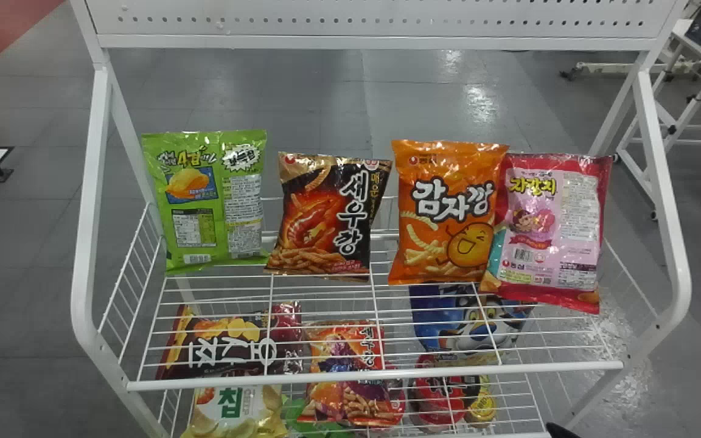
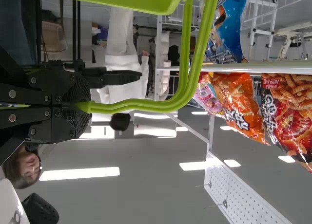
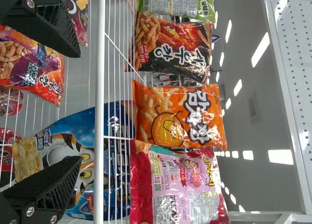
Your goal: Hold basket handle with left hand then pick spicy shrimp crackers with right hand and place into basket
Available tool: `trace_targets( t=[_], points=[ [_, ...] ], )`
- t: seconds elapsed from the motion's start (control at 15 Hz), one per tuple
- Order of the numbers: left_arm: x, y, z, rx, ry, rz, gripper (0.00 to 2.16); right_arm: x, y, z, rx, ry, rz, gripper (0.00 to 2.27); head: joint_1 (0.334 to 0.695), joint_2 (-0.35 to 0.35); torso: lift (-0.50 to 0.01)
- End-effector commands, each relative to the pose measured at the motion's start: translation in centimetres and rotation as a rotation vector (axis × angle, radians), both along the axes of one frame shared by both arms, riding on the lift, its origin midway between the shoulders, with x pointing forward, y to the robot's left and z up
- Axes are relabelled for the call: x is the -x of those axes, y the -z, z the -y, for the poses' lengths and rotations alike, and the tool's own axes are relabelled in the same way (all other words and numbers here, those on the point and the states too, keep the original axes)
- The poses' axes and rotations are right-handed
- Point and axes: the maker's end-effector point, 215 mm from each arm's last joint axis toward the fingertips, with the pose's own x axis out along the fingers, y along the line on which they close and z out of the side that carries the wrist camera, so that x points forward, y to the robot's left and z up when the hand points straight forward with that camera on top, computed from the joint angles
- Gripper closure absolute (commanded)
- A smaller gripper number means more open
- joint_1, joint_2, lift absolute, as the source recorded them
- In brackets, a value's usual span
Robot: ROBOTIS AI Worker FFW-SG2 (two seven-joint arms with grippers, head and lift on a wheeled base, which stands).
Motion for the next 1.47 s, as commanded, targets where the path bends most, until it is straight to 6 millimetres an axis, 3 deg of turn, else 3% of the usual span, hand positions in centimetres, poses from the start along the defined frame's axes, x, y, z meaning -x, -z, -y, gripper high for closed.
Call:
trace_targets(
  t=[0.0,0.47,0.8,1.4],
  points=[
    [0.0,-0.1,0.2,0.014,0.005,0.001,2.14,-0.1,-0.1,0.0,0.000,0.005,0.004,0.04,0.695,-0.051,-0.010],
    [0.2,0.0,0.4,0.017,0.012,-0.004,2.14,0.0,-0.7,-0.4,0.005,-0.003,0.024,0.04,0.695,-0.057,-0.010],
    [0.2,0.0,0.6,0.019,0.016,-0.005,2.14,-0.7,-1.6,-3.6,-0.039,-0.055,-0.010,0.04,0.695,-0.023,-0.010],
    [0.3,0.2,0.3,0.008,0.018,0.000,2.14,-8.3,-5.0,-12.1,-0.042,-0.143,-0.057,0.04,0.695,0.135,-0.010]
  ],
)
